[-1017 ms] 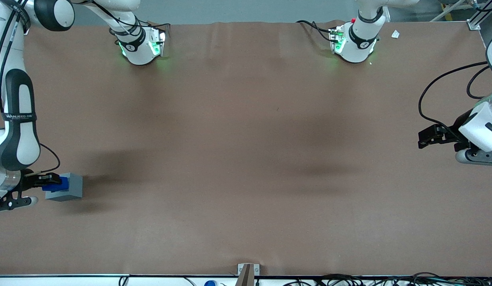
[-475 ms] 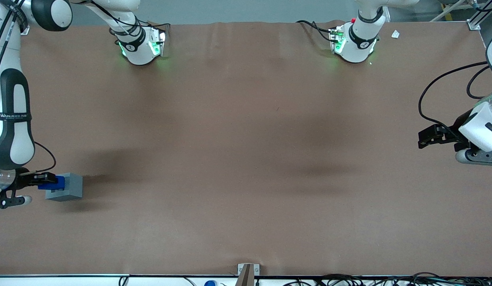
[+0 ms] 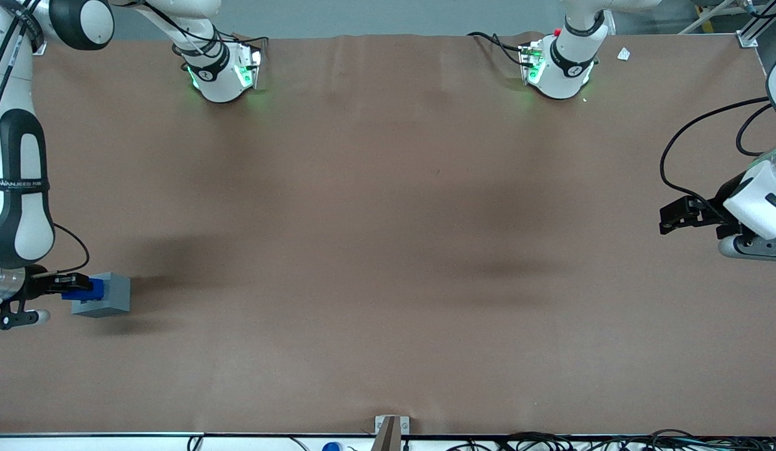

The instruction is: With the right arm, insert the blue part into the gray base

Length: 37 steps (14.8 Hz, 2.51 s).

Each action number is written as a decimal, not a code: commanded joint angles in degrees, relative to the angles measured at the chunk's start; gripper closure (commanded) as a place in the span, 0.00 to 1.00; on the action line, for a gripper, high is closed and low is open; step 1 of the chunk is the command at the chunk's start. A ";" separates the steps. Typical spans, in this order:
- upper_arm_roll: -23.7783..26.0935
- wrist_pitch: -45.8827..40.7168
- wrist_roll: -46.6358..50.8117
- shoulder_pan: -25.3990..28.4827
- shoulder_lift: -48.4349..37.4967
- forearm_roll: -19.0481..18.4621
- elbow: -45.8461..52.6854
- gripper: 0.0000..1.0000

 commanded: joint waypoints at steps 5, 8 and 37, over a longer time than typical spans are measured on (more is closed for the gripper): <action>0.83 1.05 0.19 -2.09 1.20 0.65 -0.16 1.00; 0.83 2.55 0.10 -2.27 1.55 0.65 -0.16 1.00; 0.83 -26.61 20.92 7.48 -28.39 -1.54 -0.24 0.00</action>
